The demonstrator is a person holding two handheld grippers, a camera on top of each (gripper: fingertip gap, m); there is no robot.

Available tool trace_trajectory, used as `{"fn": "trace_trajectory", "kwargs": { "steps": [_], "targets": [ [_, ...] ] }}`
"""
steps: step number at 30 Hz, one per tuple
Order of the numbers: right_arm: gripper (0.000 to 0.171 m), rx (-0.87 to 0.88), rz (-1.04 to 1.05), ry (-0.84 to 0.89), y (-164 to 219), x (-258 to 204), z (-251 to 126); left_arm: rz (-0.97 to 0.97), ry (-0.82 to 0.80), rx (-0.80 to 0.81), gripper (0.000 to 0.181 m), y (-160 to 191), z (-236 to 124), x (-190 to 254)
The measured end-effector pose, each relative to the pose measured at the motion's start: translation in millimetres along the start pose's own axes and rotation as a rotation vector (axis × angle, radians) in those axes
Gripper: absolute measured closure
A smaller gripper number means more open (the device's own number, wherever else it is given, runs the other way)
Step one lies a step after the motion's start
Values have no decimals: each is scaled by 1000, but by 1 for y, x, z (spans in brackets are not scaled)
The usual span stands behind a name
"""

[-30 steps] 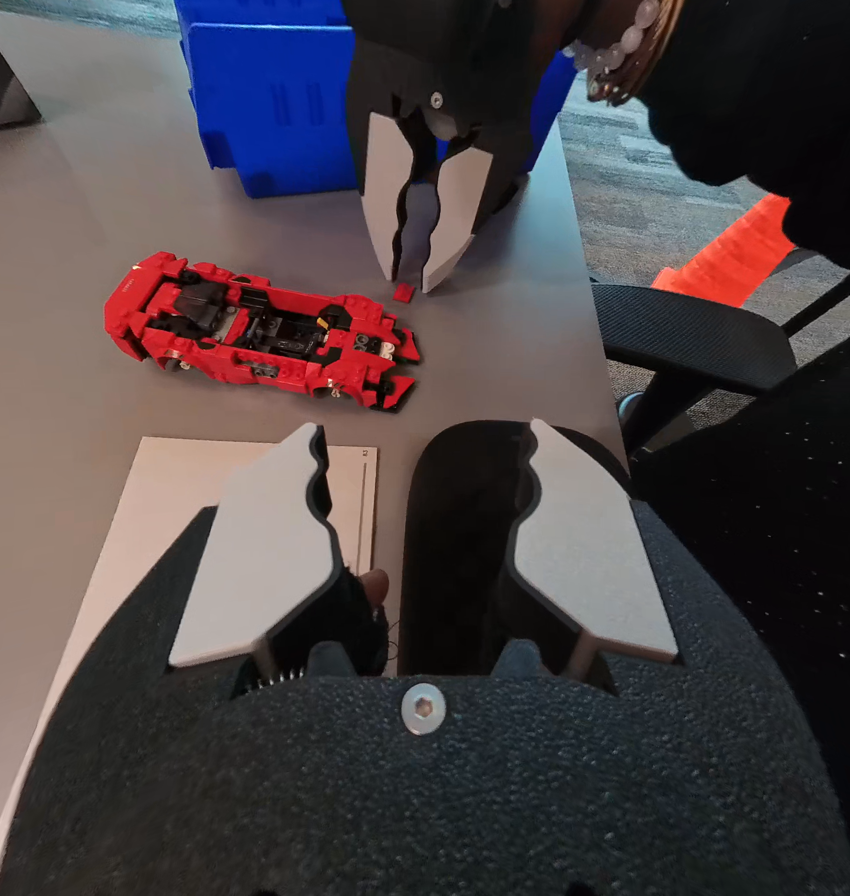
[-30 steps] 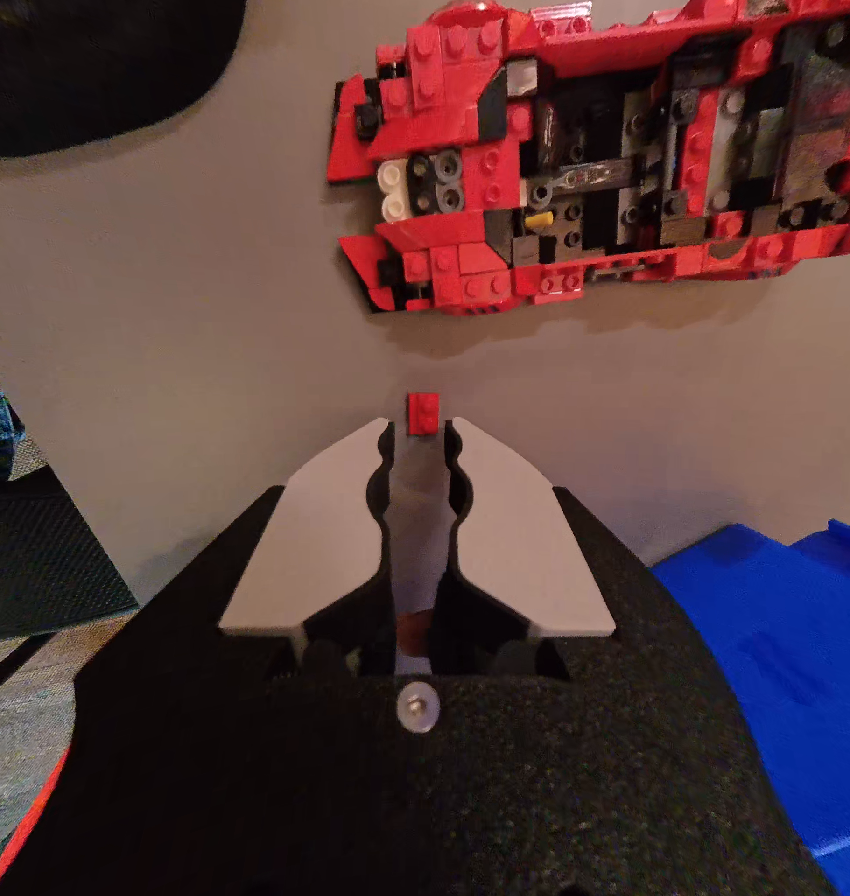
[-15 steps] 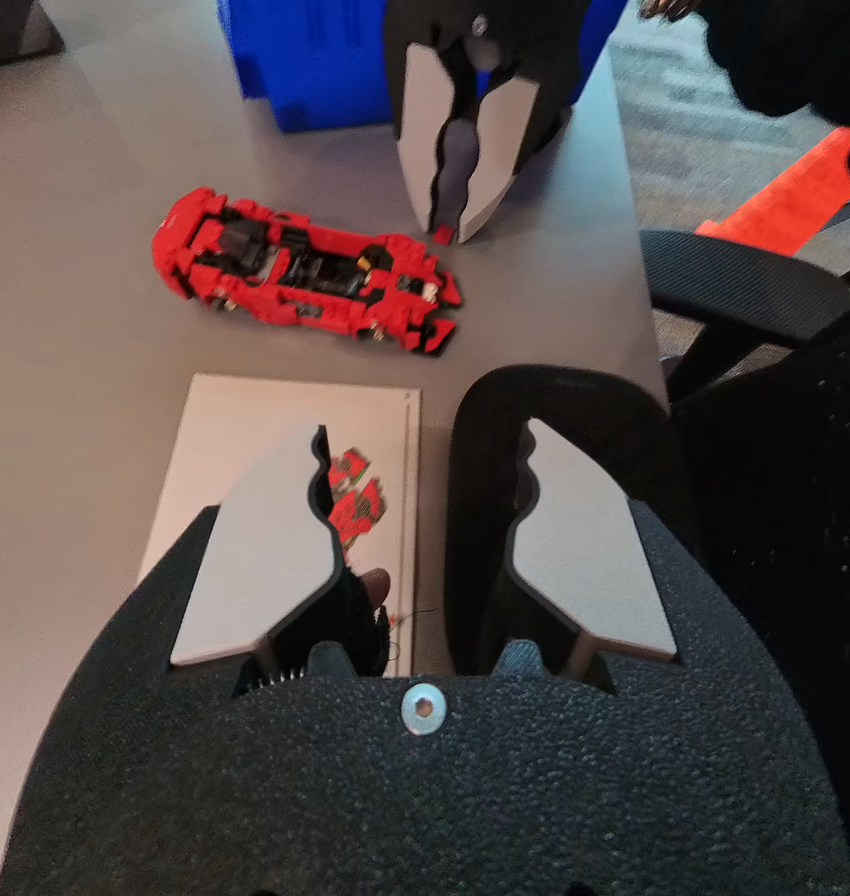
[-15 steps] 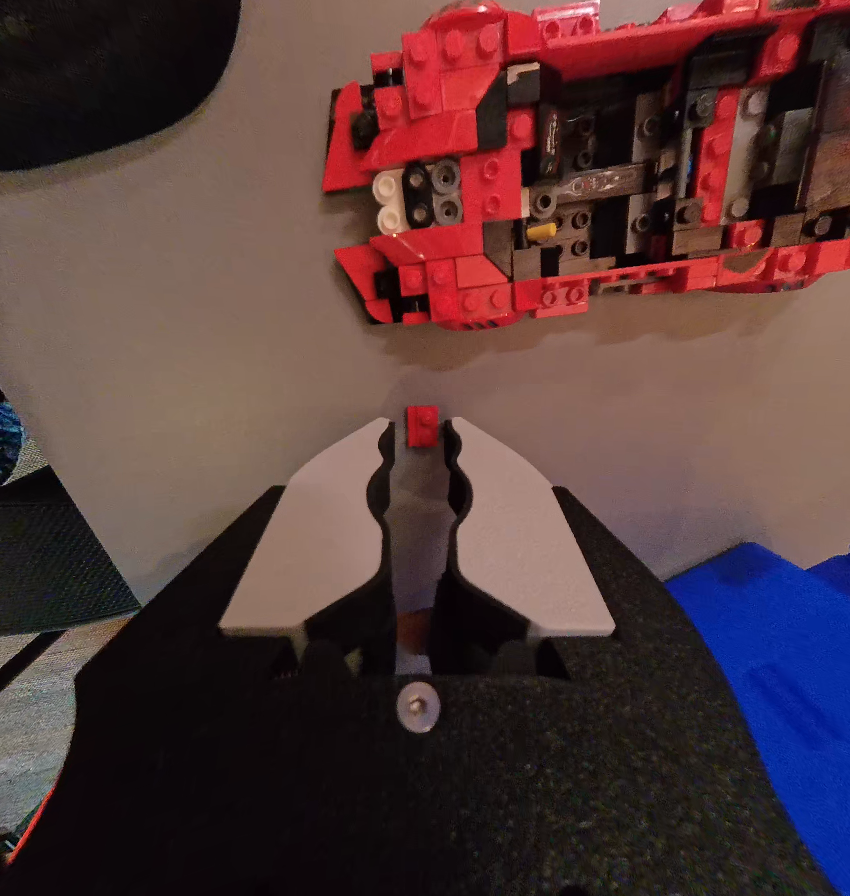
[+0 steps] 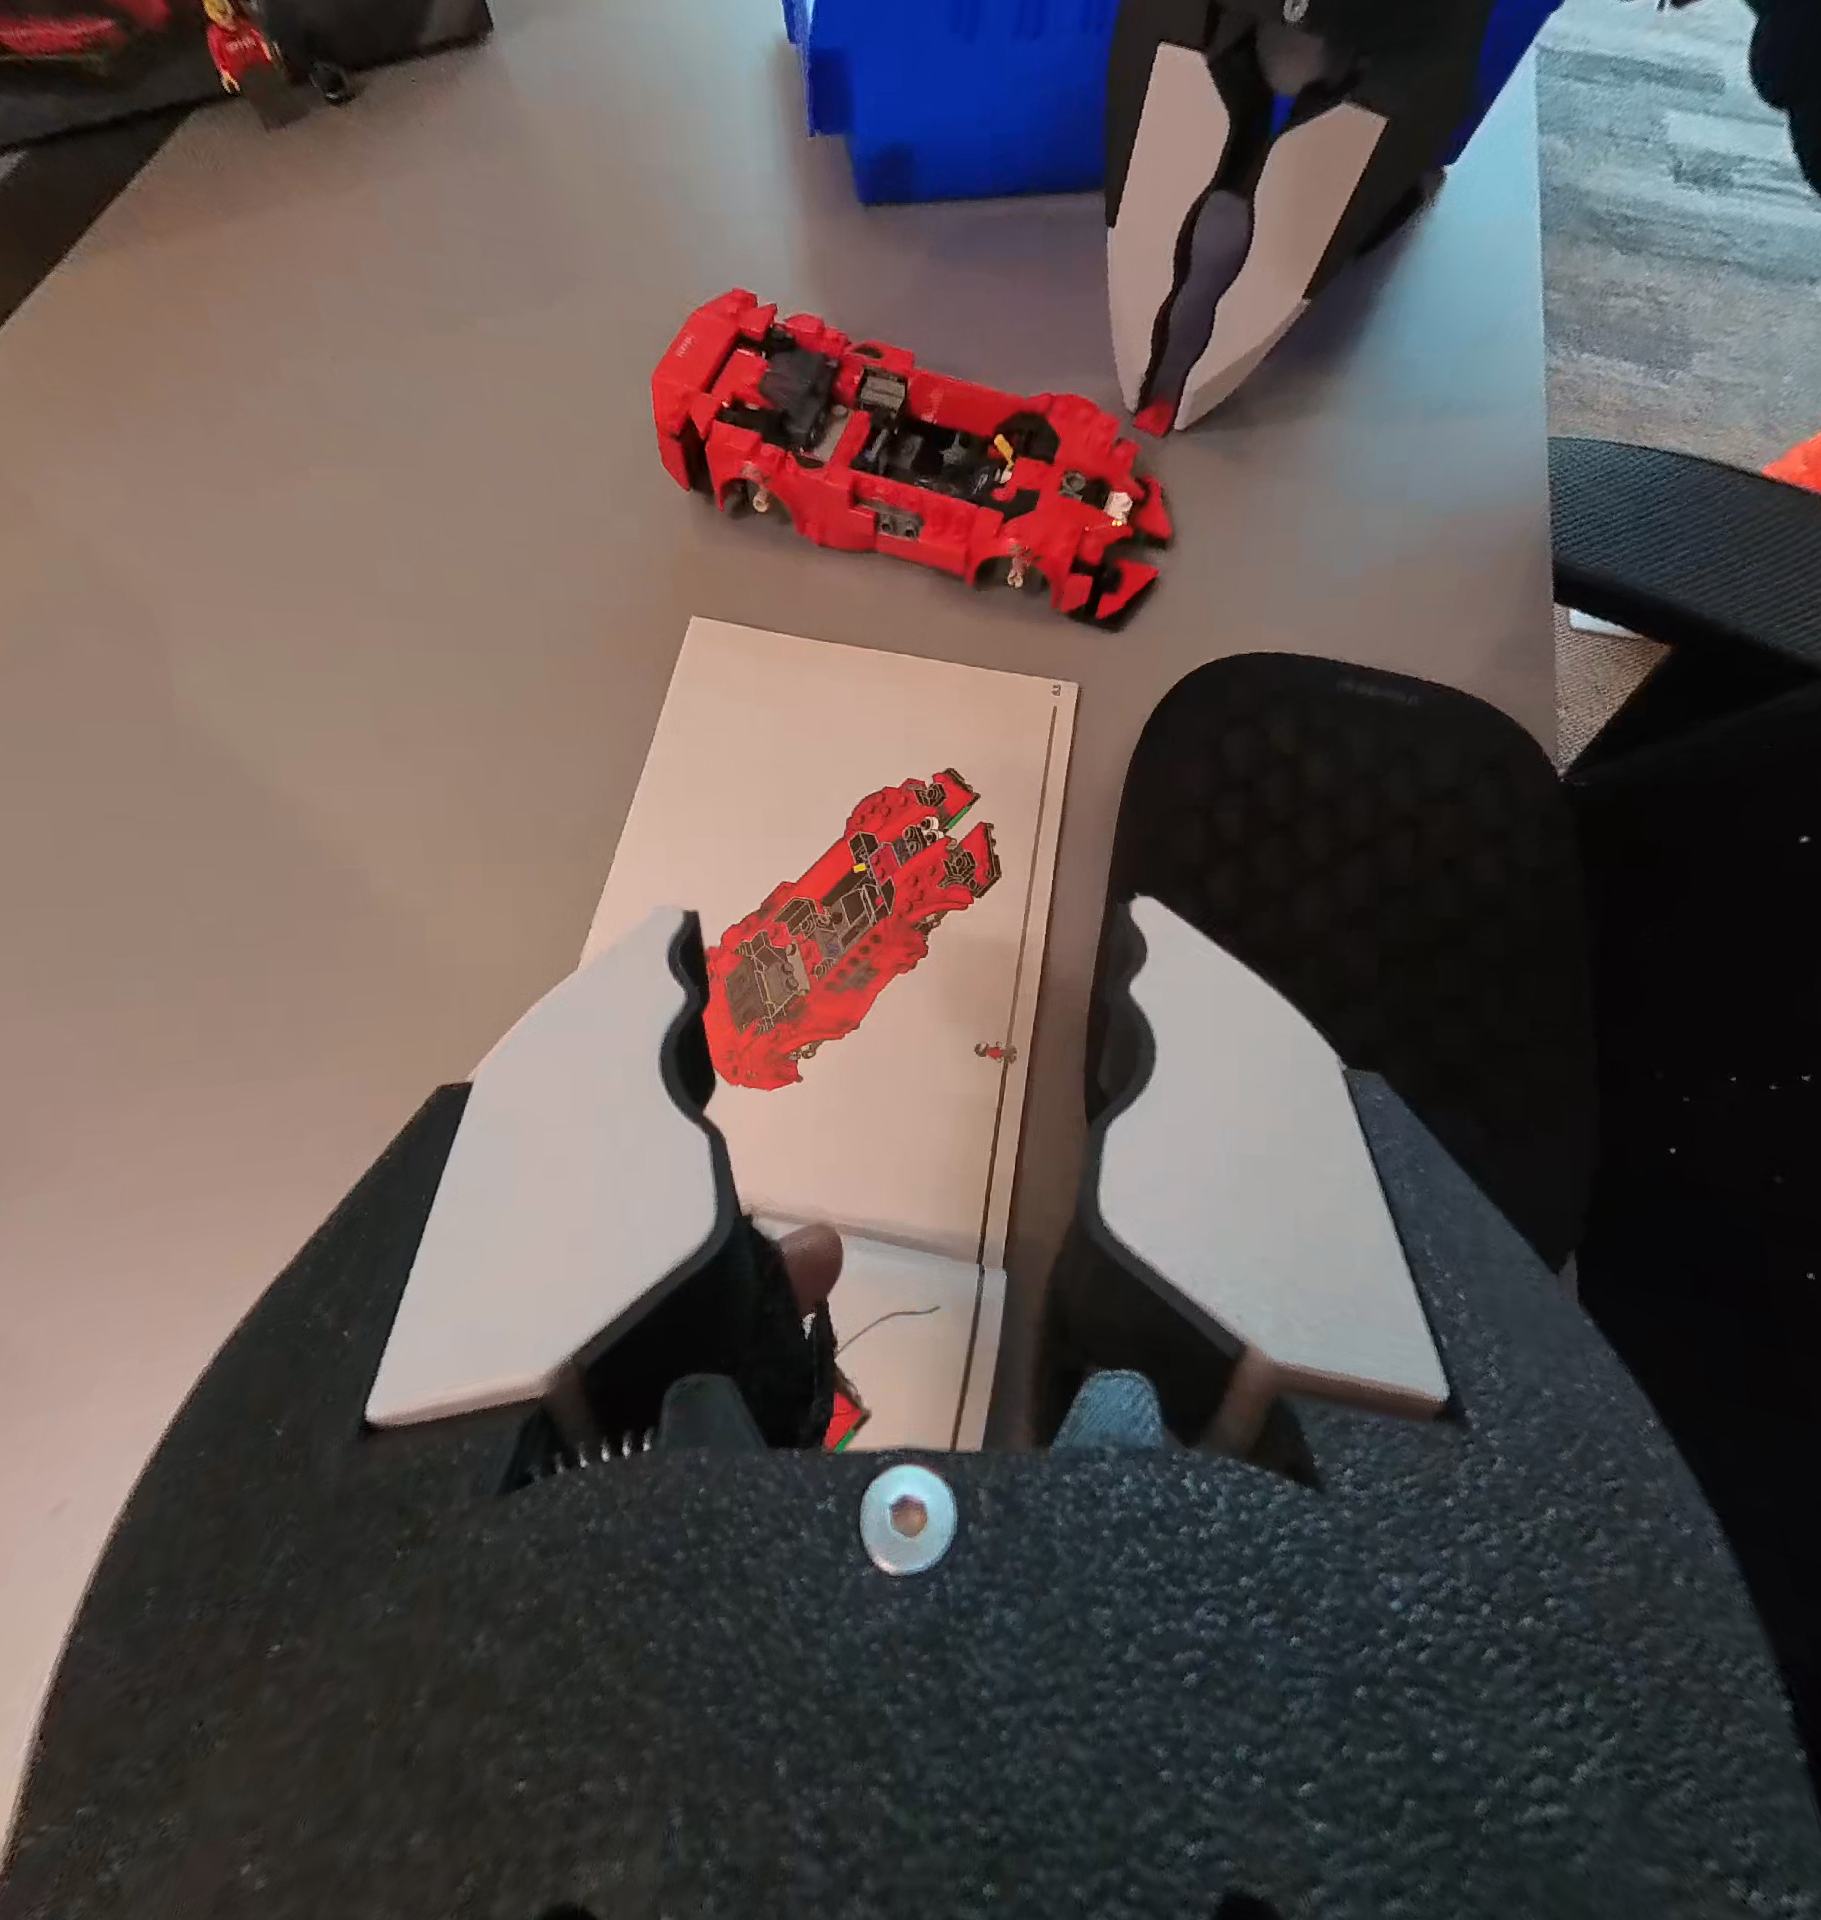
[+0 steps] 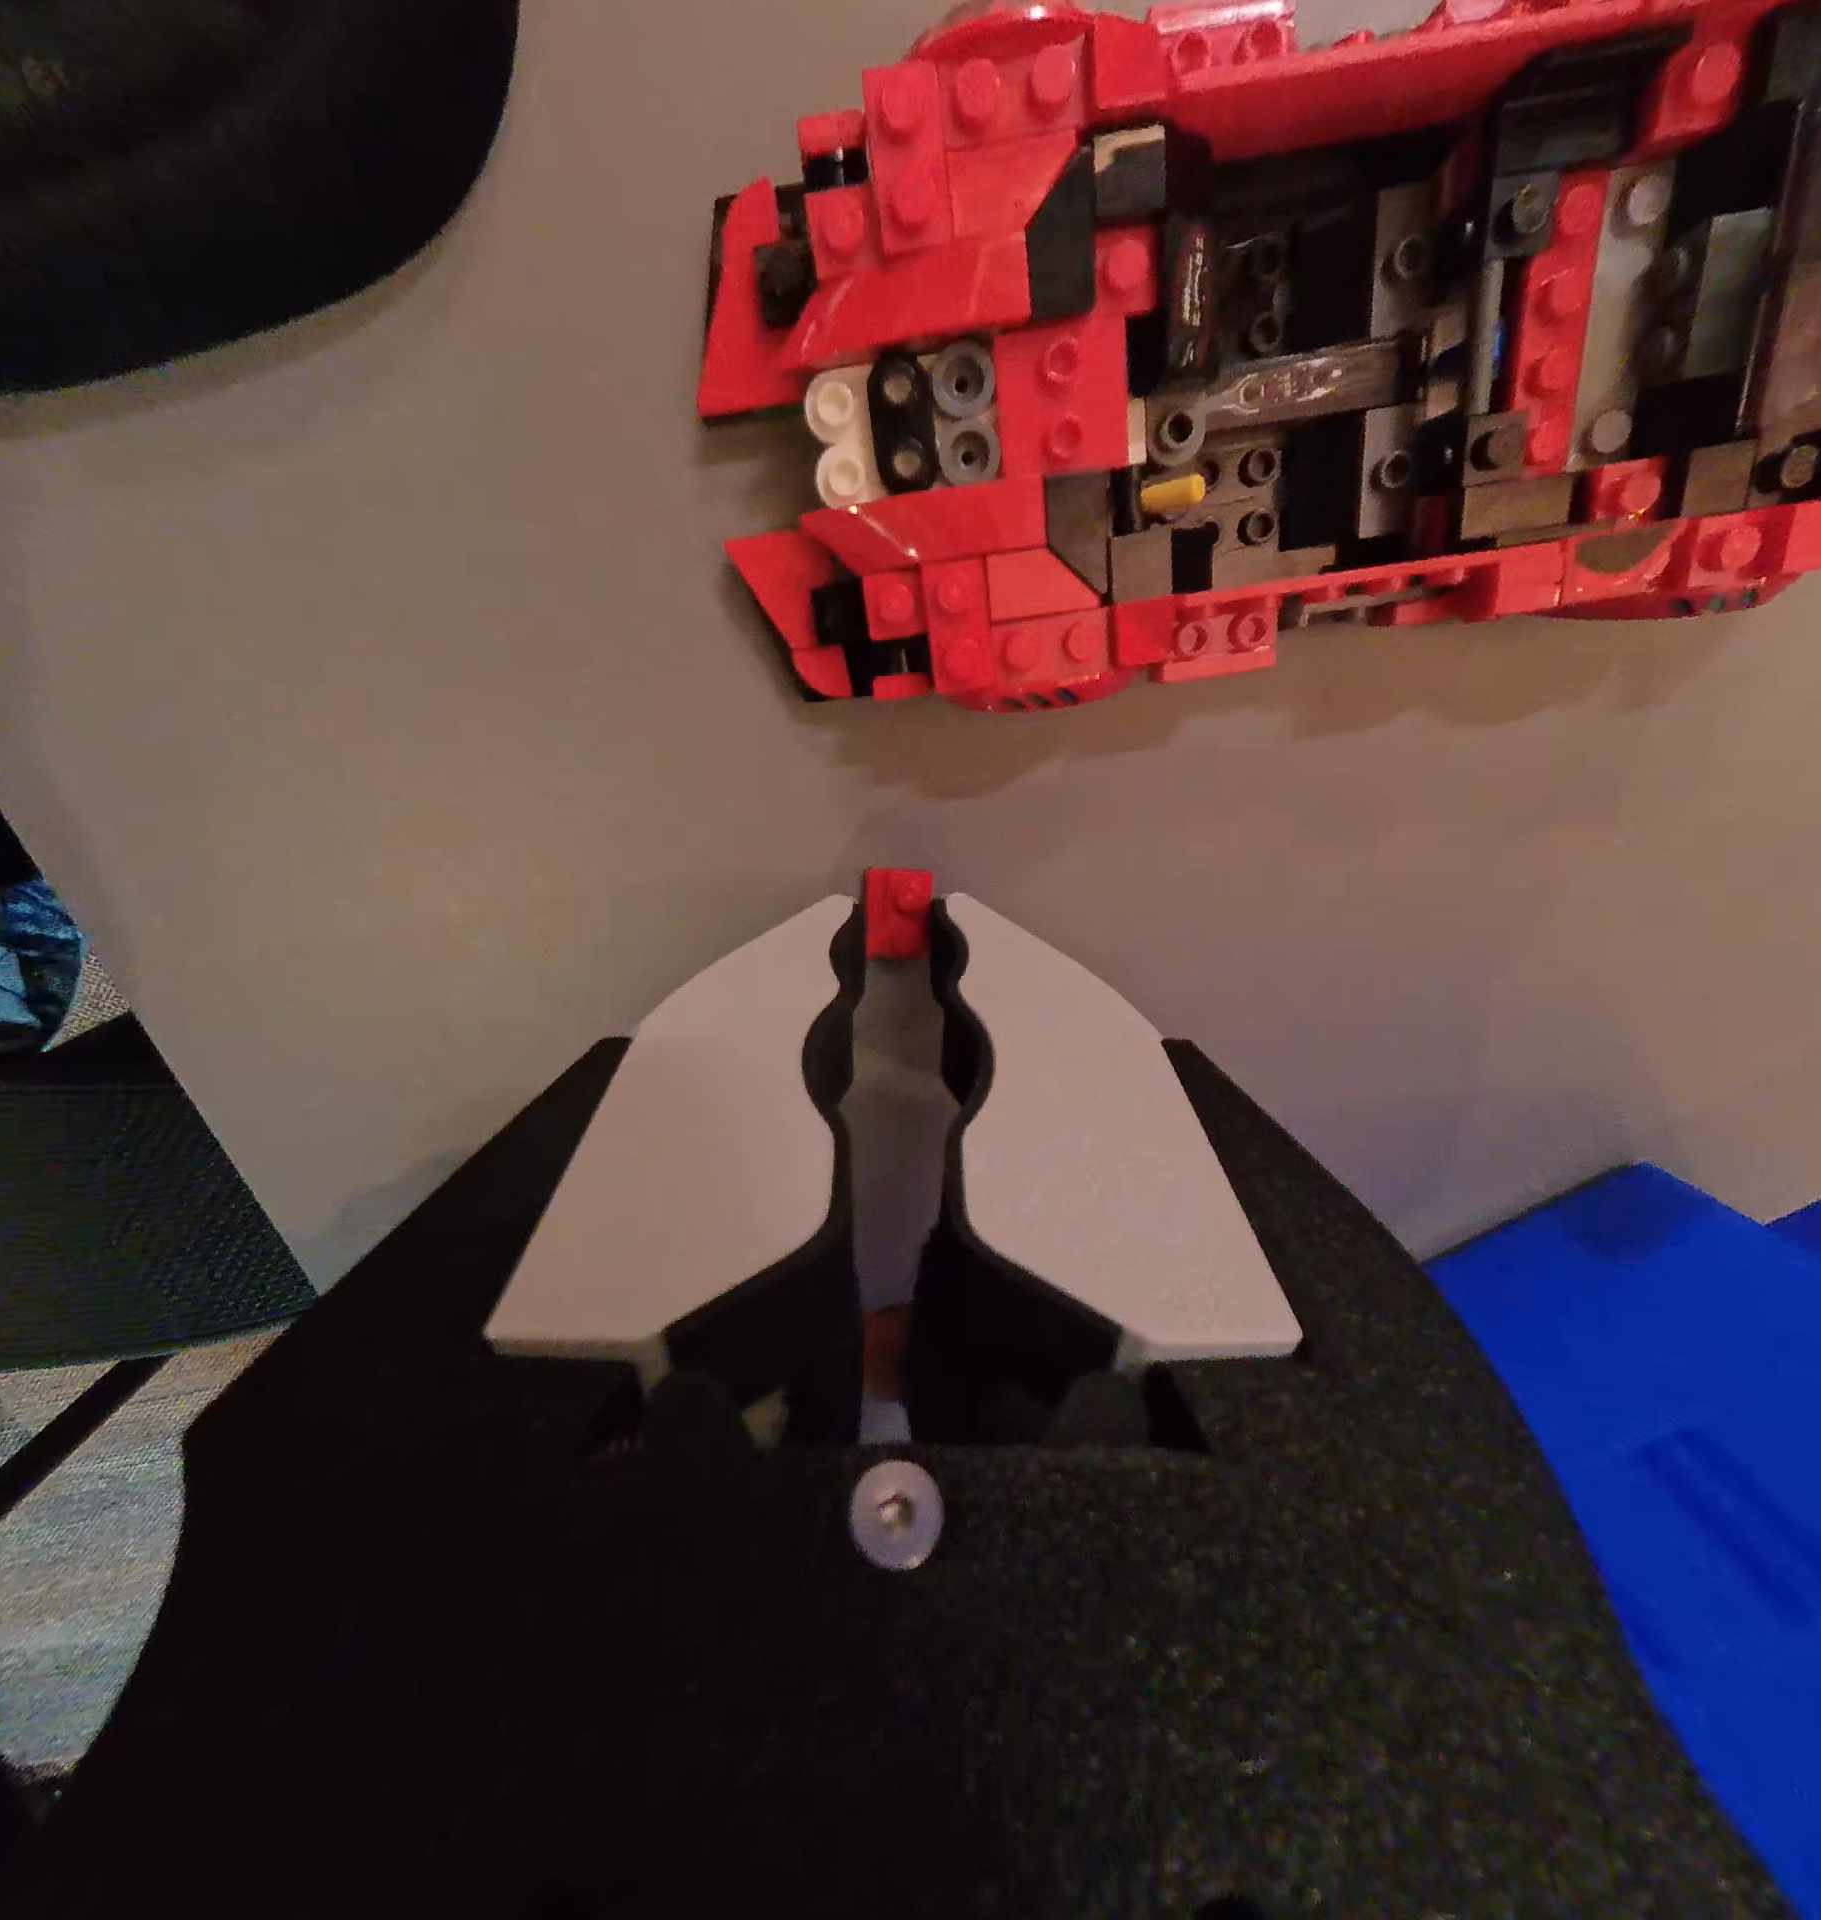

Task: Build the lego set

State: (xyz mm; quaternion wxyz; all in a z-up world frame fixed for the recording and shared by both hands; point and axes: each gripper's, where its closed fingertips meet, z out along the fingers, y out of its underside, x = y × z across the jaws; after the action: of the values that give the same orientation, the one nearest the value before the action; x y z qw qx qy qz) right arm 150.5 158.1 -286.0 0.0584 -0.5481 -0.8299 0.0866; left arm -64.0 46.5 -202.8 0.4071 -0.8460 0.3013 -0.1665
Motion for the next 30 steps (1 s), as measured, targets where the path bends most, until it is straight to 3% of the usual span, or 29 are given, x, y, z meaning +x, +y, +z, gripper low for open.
{"fn": "trace_trajectory", "kwargs": {
  "steps": [9,18,24,30],
  "targets": [
    [160,20,-10,29,-10,5,-17,-30,12,-21,107,13,5,7],
    [160,117,-87,35,-47,10,-38,-8,81,27,117,-7,26,26],
    [160,123,-133,22,-66,18,-30,14,132,42,120,-24,58,42],
    [160,101,-167,-16,-74,19,-15,14,162,18,120,-17,73,49]
  ]
}}
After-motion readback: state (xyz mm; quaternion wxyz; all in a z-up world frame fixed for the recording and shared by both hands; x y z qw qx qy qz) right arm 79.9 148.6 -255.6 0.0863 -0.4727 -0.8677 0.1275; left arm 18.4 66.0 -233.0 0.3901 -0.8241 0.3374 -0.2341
